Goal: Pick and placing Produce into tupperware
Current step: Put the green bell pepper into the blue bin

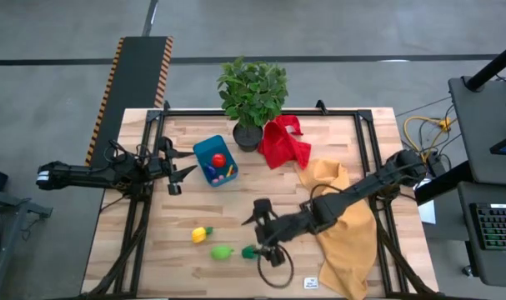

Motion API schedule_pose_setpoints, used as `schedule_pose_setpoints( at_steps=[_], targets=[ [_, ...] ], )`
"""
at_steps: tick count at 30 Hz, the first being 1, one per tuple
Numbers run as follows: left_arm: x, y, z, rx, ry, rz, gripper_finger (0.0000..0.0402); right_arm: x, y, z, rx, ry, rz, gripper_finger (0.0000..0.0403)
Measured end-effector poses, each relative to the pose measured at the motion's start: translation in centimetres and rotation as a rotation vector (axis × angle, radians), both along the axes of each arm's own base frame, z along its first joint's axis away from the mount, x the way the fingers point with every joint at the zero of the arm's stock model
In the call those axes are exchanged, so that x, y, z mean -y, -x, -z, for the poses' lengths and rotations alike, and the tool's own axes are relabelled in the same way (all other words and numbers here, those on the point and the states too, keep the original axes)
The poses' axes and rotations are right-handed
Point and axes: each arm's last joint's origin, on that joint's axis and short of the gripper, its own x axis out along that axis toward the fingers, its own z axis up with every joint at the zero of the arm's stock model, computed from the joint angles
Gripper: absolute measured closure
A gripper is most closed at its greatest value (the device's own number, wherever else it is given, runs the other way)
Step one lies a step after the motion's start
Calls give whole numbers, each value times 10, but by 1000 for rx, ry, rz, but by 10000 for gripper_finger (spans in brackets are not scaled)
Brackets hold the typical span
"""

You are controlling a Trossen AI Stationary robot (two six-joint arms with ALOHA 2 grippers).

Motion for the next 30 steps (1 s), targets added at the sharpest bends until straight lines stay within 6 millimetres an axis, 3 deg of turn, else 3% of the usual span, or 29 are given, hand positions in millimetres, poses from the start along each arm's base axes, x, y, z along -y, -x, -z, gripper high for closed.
schedule_pose_setpoints(
  at_steps=[6, 16, 24, 30],
  targets=[
    [0, 0, 0, 0, 0, 0, 228, -18, 3, 11, -18, 26, -35, 27],
    [0, 2, -2, 16, -3, -1, 228, -32, -16, 73, -165, 4, 55, 28],
    [0, 7, -6, 66, -3, -1, 228, -35, -23, 112, -256, -4, 102, 28],
    [0, 11, -9, 99, -2, -1, 228, -36, -25, 130, -293, 14, 108, 28]
  ],
)
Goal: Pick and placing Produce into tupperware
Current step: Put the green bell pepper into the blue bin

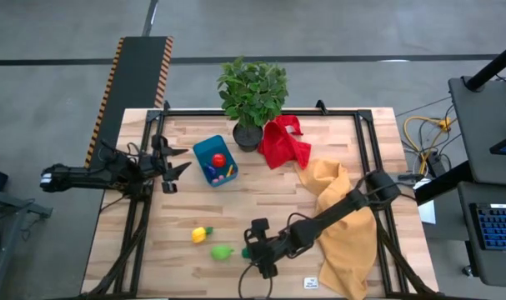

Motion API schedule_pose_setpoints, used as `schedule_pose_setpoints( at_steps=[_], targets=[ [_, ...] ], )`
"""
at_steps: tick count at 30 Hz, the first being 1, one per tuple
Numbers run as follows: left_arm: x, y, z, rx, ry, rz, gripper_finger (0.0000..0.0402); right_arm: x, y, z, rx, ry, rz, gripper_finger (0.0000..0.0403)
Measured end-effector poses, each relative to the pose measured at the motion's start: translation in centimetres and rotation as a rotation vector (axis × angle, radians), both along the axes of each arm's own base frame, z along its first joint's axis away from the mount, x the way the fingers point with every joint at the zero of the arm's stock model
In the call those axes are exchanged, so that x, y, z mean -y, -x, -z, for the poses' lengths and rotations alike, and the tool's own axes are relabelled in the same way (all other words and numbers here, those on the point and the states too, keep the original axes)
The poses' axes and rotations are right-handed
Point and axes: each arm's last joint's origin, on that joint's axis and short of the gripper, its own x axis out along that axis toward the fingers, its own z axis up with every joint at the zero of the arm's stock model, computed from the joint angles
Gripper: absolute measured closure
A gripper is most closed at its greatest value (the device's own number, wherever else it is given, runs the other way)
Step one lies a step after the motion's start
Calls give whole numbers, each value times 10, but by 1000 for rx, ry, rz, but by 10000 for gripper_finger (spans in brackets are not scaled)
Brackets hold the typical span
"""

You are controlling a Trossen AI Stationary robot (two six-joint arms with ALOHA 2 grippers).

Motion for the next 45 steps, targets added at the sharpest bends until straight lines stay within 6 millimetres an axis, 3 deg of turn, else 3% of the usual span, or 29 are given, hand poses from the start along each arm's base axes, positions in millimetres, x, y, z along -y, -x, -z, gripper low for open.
schedule_pose_setpoints(
  at_steps=[9, 19, 37, 45],
  targets=[
    [0, 1, -1, 11, -1, 3, 228, 0, -2, 24, -53, 27, 0, 28],
    [0, 1, 0, 4, -1, 3, 228, 0, -3, 26, -52, 29, 2, 31],
    [0, 1, 0, 4, -1, 3, 228, 2, -4, 26, -50, 35, 1, 167],
    [0, 1, -1, 6, -1, 3, 228, 3, -4, 26, -43, 72, -22, 182]
  ],
)
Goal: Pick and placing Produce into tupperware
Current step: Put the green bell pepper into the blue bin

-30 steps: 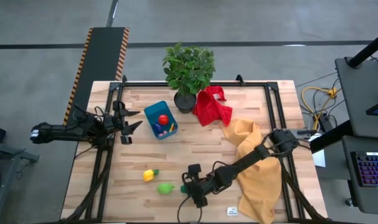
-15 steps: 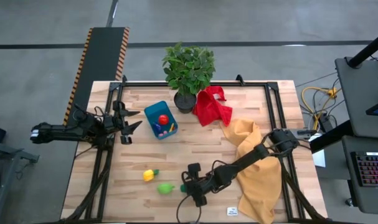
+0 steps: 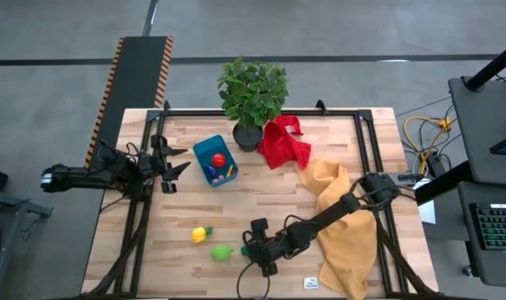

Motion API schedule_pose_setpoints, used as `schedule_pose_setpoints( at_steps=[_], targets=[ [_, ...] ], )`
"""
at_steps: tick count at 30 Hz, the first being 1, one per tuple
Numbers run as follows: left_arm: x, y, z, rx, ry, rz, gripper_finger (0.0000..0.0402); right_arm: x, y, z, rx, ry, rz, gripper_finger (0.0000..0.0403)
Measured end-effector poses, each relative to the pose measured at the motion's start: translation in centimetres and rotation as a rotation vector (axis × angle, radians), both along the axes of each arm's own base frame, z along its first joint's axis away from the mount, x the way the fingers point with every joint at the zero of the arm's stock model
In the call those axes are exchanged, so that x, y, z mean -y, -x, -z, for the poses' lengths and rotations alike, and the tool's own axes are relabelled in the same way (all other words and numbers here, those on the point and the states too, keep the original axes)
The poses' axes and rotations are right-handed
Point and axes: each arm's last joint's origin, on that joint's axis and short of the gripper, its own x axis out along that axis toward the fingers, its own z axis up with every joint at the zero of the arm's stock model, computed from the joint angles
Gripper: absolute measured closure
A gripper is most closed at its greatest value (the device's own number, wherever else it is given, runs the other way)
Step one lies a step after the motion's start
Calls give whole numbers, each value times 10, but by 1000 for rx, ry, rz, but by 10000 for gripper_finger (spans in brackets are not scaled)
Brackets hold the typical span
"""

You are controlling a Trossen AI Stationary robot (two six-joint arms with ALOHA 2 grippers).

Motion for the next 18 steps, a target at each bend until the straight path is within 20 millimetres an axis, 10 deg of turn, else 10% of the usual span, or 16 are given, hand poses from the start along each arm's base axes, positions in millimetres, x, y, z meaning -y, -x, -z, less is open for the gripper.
schedule_pose_setpoints(
  at_steps=[18],
  targets=[
    [0, 0, 0, -1, 0, 0, 228, 73, -35, -37, 253, 134, 302, 181]
  ],
)
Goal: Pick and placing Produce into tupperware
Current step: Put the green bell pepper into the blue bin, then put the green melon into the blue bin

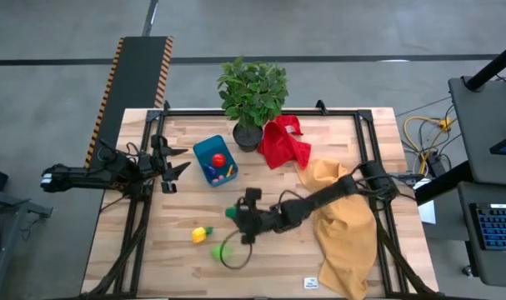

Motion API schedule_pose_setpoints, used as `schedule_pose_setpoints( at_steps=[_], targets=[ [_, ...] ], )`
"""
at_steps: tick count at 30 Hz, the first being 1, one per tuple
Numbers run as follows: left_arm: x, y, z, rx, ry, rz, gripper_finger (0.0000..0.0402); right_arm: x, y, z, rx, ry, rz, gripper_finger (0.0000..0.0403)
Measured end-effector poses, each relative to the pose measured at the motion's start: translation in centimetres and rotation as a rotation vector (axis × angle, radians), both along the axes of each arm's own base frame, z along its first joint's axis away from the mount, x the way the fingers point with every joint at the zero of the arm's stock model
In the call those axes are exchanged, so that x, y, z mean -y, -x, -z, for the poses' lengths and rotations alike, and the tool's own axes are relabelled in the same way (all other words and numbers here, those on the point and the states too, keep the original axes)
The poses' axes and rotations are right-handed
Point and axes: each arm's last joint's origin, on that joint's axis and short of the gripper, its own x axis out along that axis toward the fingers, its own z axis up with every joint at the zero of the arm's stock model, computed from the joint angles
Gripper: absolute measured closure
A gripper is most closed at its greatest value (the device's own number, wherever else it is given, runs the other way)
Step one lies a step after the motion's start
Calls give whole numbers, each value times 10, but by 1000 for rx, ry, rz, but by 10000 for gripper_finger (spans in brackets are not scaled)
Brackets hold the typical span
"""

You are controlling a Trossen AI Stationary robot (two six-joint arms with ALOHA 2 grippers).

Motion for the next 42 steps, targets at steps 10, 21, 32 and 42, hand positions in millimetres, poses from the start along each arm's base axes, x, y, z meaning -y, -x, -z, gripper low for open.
schedule_pose_setpoints(
  at_steps=[10, 21, 32, 42],
  targets=[
    [0, 0, 0, 1, 0, 0, 228, 77, -25, -12, 122, 47, 118, 181],
    [0, 0, 0, 0, 0, 0, 228, 146, -32, -15, 180, -96, 185, 181],
    [0, 0, 0, -1, 0, 0, 228, 151, -34, -17, 202, -117, 161, 166],
    [0, 0, 0, -2, 0, 0, 228, 155, -33, -18, 204, -108, 167, 143]
  ],
)
